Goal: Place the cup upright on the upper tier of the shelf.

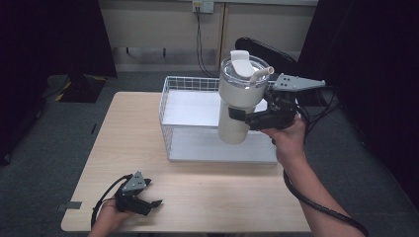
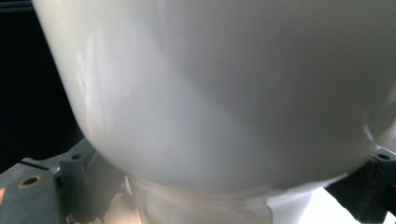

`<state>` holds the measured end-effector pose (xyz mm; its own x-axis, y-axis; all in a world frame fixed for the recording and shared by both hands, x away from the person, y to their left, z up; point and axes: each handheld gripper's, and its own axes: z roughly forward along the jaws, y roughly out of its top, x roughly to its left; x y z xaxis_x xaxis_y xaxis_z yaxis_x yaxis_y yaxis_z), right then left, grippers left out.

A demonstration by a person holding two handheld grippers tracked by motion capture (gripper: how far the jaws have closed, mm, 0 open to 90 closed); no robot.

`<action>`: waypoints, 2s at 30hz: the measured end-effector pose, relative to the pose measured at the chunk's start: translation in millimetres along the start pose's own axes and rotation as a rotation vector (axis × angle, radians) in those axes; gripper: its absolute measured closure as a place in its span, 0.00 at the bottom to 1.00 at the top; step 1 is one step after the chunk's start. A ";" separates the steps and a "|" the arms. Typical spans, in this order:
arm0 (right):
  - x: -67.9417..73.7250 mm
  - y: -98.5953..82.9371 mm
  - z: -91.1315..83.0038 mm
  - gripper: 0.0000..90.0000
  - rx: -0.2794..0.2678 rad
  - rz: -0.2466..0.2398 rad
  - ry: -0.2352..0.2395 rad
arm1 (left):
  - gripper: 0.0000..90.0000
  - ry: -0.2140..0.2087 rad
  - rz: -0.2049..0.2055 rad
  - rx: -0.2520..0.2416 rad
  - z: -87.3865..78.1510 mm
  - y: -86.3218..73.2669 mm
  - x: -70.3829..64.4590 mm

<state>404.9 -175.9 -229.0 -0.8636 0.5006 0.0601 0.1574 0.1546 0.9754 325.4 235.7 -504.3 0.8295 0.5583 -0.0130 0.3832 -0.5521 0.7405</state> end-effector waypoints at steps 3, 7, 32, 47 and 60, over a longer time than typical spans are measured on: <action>-1.4 1.9 1.3 0.11 0.002 0.000 -0.006 | 0.14 0.000 0.000 0.000 0.0 0.0 0.0; -4.5 4.7 3.1 0.11 0.001 0.002 -0.021 | 0.14 0.000 0.000 0.000 0.0 0.0 0.1; -27.1 13.5 21.5 0.11 0.003 0.022 -0.128 | 0.14 0.000 0.001 0.001 -0.1 0.0 0.0; -37.5 13.7 30.4 0.11 -0.010 0.031 -0.186 | 0.14 -0.002 0.002 0.003 -0.3 0.1 0.1; -43.8 13.5 37.1 0.11 0.009 0.025 -0.223 | 0.14 -0.001 0.001 0.003 -0.3 0.1 0.1</action>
<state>462.6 -164.2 -226.4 -0.7324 0.6800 0.0345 0.1820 0.1468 0.9723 325.5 235.9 -504.0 0.8306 0.5567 -0.0130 0.3833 -0.5546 0.7386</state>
